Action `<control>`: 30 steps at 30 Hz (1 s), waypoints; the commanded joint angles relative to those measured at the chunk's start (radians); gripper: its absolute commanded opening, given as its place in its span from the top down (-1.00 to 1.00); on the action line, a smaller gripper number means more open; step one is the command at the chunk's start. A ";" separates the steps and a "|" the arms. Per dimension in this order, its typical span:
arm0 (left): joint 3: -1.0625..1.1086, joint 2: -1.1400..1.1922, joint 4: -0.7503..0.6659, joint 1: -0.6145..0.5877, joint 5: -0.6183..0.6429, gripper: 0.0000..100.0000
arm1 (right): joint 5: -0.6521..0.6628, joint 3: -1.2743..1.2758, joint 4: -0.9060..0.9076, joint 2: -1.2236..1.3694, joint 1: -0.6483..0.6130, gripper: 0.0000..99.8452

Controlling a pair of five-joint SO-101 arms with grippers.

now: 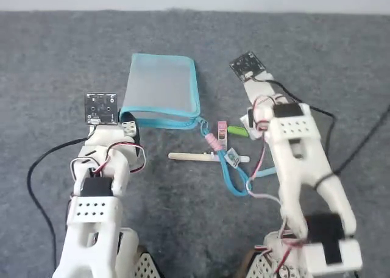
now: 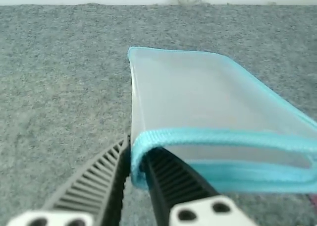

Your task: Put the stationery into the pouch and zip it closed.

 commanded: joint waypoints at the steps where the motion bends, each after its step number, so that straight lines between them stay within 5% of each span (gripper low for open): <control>1: -0.062 0.002 0.000 -0.003 0.009 0.98 | -0.031 -0.084 -0.022 0.051 -0.008 0.82; 9: -0.062 0.002 -0.002 -0.003 0.009 0.98 | -0.023 -0.087 0.110 -0.016 0.015 0.75; 13: -0.062 0.002 -0.002 -0.003 0.009 0.98 | 0.129 -0.012 0.220 -0.101 -0.007 0.75; 20: -0.062 0.002 0.003 -0.002 0.009 0.98 | 0.295 0.132 0.153 -0.107 0.031 0.75; 30: -0.062 0.002 0.002 -0.006 0.009 0.98 | 0.308 0.130 0.133 0.048 0.053 0.78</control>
